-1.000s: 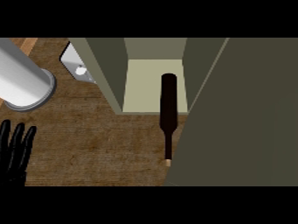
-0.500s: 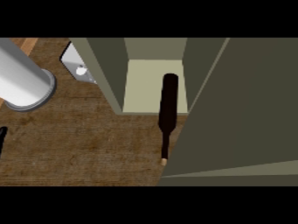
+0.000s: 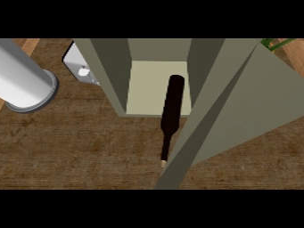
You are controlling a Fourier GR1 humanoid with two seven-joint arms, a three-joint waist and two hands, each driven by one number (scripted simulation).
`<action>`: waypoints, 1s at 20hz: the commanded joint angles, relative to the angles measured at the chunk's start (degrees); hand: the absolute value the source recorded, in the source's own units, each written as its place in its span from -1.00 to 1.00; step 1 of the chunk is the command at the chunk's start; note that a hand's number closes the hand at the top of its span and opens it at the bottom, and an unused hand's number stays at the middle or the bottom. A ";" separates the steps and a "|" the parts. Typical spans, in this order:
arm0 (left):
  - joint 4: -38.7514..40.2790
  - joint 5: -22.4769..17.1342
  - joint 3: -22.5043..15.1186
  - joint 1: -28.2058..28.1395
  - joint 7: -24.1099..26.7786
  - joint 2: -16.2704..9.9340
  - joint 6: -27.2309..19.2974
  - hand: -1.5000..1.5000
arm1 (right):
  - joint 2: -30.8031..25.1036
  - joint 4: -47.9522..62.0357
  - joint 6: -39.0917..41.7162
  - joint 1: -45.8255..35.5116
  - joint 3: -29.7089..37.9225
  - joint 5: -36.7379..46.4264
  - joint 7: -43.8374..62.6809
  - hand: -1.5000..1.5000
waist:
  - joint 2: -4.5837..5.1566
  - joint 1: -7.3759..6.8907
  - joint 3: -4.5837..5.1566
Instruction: Pick up the wine, place it into the cabinet and close the cabinet
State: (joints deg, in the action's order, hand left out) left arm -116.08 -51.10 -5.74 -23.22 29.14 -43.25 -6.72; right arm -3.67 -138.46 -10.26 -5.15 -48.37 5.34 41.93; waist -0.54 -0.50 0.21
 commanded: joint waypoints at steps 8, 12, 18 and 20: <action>-0.28 -2.36 1.08 3.25 -3.66 1.14 2.37 -1.00 | 3.23 10.08 -14.21 -20.94 -7.23 5.78 1.79 1.00 | 0.31 -0.62 -0.01; 1.59 -3.13 2.16 4.88 -5.23 1.05 2.70 -1.00 | 3.13 12.18 -17.05 -26.74 -5.14 0.38 3.49 1.00 | 0.50 -1.05 0.02; 1.71 -2.59 0.52 6.77 -6.28 2.69 1.98 -1.00 | 3.18 19.27 -18.28 -39.05 4.14 -9.47 3.20 1.00 | 0.92 -2.09 0.02; 0.61 -1.77 0.82 6.63 -6.91 2.58 1.32 -1.00 | 3.36 24.01 -22.56 -45.04 4.93 -11.03 2.10 1.00 | 0.65 -1.96 -0.05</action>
State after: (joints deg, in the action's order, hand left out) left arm -114.90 -53.34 -4.90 -17.55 23.42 -41.02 -4.52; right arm -4.74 -123.71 -29.05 -39.61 -46.03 -2.32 44.90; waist 0.13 -2.32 0.19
